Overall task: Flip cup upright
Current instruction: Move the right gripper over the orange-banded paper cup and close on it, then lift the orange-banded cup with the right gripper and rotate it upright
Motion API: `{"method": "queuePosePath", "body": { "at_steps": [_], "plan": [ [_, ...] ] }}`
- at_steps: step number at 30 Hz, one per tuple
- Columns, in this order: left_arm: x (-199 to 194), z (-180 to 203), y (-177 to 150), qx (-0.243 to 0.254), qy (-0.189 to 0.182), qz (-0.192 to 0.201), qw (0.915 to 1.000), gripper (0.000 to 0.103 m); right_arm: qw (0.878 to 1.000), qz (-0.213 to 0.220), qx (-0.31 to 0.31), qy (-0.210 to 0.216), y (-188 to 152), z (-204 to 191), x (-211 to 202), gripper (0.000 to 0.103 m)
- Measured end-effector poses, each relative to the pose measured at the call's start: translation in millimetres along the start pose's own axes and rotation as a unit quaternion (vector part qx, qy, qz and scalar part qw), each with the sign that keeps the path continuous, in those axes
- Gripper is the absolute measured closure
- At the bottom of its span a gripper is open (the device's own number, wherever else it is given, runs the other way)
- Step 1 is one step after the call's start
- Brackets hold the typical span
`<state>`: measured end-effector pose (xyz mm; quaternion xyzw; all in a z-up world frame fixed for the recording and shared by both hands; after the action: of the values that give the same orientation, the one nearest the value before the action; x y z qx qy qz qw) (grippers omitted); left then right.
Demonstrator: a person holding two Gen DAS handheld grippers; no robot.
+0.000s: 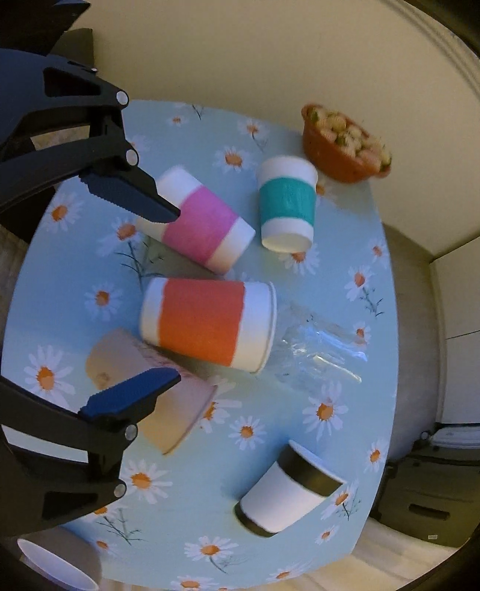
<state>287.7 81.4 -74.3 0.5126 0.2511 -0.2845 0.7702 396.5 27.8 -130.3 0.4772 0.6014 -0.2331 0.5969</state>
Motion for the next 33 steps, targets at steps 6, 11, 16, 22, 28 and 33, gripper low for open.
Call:
{"method": "queuePosePath", "body": {
  "at_steps": [6, 11, 16, 22, 28, 33],
  "plan": [
    [15.7, -1.4, -1.7, 0.003, -0.006, -0.019, 0.9998, 0.017, 0.999, -0.040, 0.005, -0.025, 12.0, 5.9, 27.5, 0.030],
    [19.8, 1.0, -7.8, 0.009, -0.008, -0.026, 0.9996, 0.017, 0.998, -0.056, 0.009, -0.039, 15.3, 8.0, 43.1, 0.034],
    [20.3, 1.2, -9.6, 0.011, -0.007, -0.028, 0.9995, 0.017, 0.996, -0.068, 0.015, -0.050, 18.9, 10.6, 53.6, 0.035],
    [18.0, 2.3, -10.3, 0.013, -0.008, -0.025, 0.9996, 0.017, 0.995, -0.073, 0.026, -0.057, 20.4, 12.9, 58.2, 0.041],
    [16.7, 2.5, -10.7, 0.009, -0.009, -0.024, 0.9996, 0.017, 0.996, -0.071, 0.030, -0.048, 20.5, 10.8, 54.4, 0.041],
    [14.3, 1.3, -10.8, 0.010, -0.007, -0.022, 0.9997, 0.017, 0.996, -0.067, 0.026, -0.045, 18.1, 8.2, 41.4, 0.041]
  ]
}}
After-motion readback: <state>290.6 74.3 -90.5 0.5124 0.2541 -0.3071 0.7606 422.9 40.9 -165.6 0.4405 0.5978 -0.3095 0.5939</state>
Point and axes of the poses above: each gripper's, at about its wrist camera, not at the fingertips, and x roughly the way its jaws point, z to its right, y to its top, the point moved 9 cm from there along x, roughly the way its jaws point, and after that the axes turned 7 degrees about -x, right-handed, at the moved point
